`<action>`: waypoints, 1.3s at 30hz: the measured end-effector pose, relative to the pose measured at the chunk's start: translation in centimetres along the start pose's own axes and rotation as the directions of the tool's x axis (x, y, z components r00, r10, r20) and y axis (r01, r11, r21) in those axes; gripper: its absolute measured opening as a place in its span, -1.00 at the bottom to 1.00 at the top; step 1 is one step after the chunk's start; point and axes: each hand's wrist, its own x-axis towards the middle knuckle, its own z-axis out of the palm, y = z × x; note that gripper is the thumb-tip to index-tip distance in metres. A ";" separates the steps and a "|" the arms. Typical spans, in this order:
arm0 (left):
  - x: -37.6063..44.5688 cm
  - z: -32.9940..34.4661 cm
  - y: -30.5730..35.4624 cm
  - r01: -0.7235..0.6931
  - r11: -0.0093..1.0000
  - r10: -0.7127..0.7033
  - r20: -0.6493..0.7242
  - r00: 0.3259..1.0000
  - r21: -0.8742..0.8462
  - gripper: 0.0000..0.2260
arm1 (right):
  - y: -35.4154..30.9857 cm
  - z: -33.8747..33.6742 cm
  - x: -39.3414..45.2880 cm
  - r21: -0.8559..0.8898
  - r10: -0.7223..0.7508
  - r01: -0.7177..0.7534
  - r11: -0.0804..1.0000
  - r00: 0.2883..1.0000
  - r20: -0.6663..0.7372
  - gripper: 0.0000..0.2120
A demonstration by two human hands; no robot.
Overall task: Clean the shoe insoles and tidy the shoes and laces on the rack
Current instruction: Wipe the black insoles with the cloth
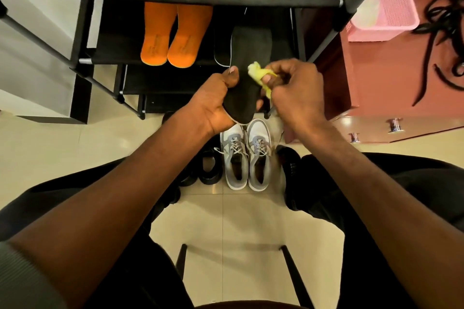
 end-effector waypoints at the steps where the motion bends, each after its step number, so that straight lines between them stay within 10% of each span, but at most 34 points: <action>1: -0.4 0.1 -0.2 0.028 0.998 -0.030 0.043 0.999 0.062 -0.66 | 0.2 -0.5 0.7 -0.046 -0.027 0.024 0.999 0.997 -0.076 -0.88; 8: -1.6 -0.6 -0.2 0.047 0.997 -0.063 0.273 0.960 0.064 -0.54 | 0.3 -0.5 1.8 -0.144 -0.066 0.054 0.988 0.995 -0.080 -0.90; 22: -0.9 -0.8 0.9 -0.042 0.982 0.054 0.060 0.997 -0.183 -0.69 | -0.5 2.3 -3.0 0.037 -0.101 0.094 0.995 0.933 0.345 -0.79; 27: -1.0 -0.4 -0.1 0.017 0.997 -0.013 0.060 0.998 -0.079 -0.60 | -0.6 1.8 -2.7 -0.263 -0.264 0.316 0.912 0.941 0.213 -0.67; 32: -2.2 -0.2 -1.6 0.025 1.000 -0.024 0.167 0.986 -0.002 -0.68 | -0.2 0.1 0.1 -0.455 -0.252 0.203 0.867 0.967 -0.049 -0.69; 35: -2.4 -0.5 -1.2 0.035 0.996 -0.052 0.207 0.977 0.083 -0.67 | 0.5 -0.9 2.1 -0.363 -0.157 0.079 0.928 0.969 -0.190 -0.75; 39: -2.0 -0.4 -0.3 0.039 0.990 -0.070 0.235 0.970 0.132 -0.69 | 0.4 0.4 1.7 -0.159 -0.187 0.185 0.970 0.982 0.006 -0.83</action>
